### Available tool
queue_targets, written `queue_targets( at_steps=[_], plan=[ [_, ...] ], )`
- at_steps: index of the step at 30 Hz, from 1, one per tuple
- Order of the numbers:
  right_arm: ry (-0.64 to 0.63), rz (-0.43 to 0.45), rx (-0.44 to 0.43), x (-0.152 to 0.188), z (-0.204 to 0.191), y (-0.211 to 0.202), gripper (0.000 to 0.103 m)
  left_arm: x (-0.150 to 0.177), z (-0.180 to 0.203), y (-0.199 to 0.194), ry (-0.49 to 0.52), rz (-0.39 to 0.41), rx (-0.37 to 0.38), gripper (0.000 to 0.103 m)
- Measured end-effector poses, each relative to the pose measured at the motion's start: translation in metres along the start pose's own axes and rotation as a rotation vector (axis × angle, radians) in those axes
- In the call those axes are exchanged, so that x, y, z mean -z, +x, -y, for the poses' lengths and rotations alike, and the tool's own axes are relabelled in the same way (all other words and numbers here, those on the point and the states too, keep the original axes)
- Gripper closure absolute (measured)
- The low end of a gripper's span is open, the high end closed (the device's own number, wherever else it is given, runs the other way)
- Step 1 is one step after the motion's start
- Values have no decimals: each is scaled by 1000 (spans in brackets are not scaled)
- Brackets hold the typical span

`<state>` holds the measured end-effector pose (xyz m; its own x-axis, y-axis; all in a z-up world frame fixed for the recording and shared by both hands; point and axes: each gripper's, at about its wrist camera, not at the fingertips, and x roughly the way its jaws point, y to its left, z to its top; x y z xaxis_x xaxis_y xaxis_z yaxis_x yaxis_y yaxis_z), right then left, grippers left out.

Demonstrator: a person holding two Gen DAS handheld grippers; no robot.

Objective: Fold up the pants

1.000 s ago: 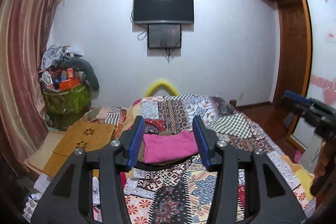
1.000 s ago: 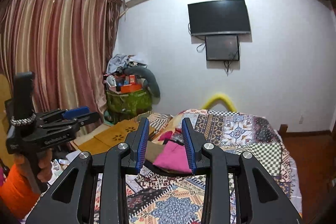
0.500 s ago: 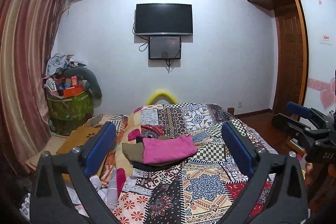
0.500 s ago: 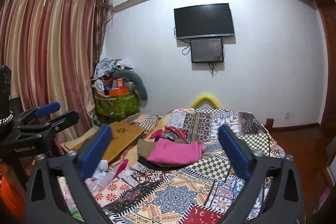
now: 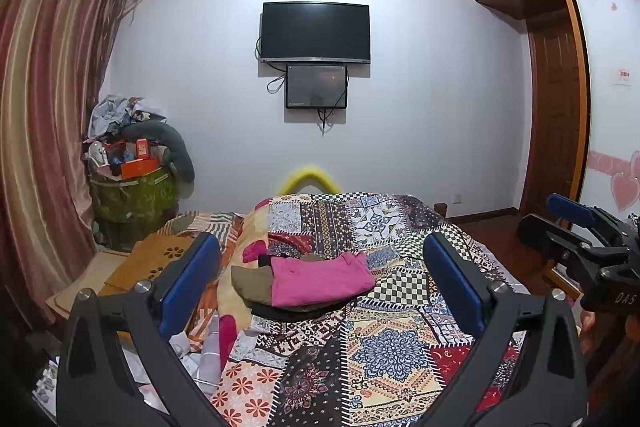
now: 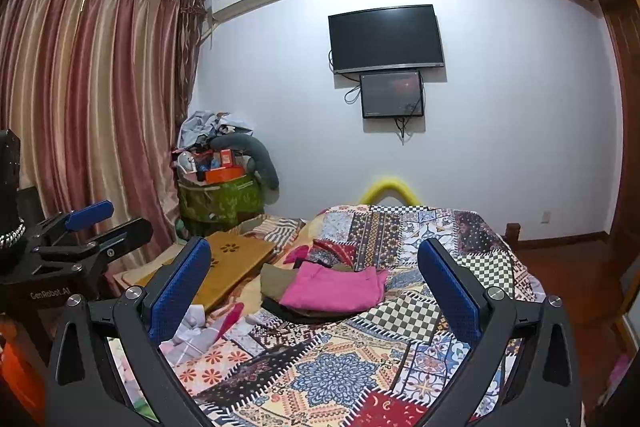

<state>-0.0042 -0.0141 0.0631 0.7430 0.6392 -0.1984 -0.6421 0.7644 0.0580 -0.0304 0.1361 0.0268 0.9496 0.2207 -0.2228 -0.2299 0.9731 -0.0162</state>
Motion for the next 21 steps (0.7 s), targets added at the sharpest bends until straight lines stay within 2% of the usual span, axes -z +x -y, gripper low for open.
queue_targets(
  at_steps=[21],
  plan=[
    [14, -7, 16, 1, 6, -6, 0, 4, 2, 12, -5, -33, 24, 0]
  ],
)
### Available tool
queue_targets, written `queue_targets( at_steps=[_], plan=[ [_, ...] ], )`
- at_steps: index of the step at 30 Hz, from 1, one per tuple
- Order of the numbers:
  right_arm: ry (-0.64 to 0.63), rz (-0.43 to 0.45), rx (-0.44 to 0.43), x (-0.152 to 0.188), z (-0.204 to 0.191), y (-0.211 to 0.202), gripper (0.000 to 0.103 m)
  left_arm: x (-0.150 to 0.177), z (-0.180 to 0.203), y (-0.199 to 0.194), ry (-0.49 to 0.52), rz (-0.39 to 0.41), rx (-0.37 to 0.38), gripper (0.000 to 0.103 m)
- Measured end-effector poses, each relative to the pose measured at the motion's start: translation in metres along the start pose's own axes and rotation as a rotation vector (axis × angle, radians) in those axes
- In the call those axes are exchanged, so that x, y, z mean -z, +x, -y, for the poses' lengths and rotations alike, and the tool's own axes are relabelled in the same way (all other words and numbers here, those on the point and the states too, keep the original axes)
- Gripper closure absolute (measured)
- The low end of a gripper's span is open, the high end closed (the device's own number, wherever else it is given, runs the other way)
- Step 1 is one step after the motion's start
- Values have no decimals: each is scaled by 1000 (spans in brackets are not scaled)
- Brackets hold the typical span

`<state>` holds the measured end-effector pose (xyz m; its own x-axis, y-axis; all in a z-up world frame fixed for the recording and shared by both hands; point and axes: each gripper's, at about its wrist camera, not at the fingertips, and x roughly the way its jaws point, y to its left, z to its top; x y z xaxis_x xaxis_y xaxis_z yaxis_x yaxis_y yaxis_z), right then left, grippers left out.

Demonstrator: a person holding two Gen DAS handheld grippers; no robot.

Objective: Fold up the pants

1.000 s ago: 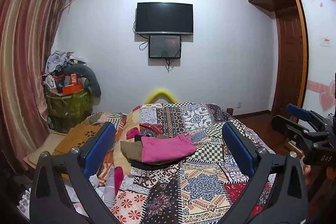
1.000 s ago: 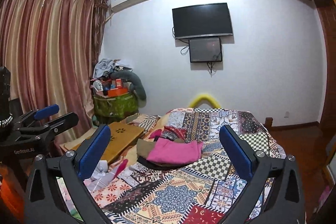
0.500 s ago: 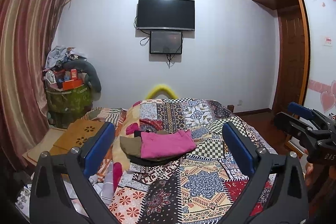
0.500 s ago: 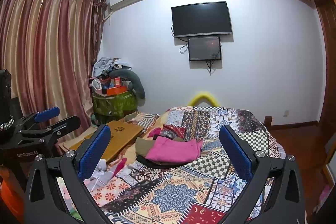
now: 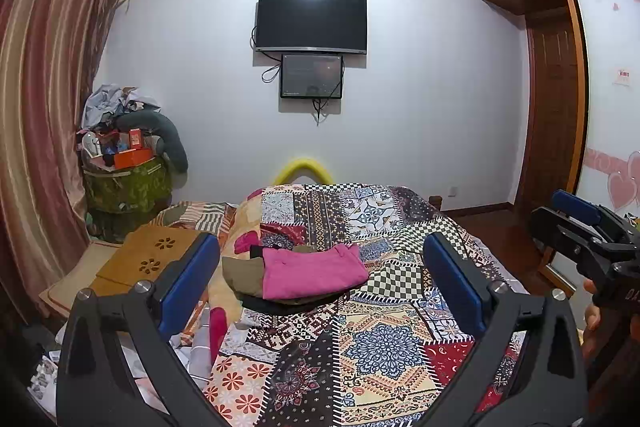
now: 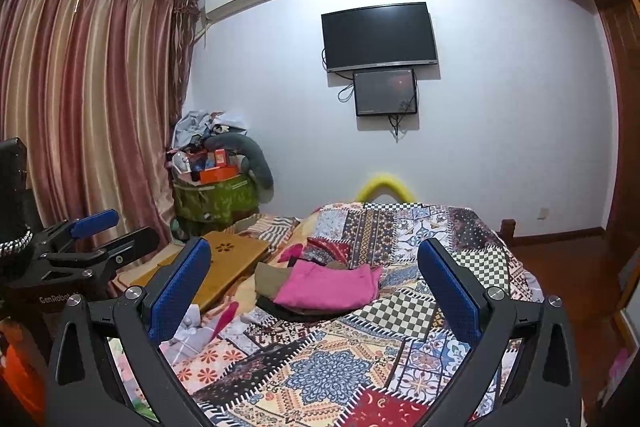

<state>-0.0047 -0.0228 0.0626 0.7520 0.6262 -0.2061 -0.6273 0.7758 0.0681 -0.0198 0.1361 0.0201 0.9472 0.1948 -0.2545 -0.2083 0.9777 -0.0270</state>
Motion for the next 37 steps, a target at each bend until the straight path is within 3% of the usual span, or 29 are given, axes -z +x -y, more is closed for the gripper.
queue_targets(
  at_steps=[37],
  plan=[
    [23, -6, 19, 3, 7, 1, 0, -5, 8, 9, 9, -42, 58, 0]
  ],
)
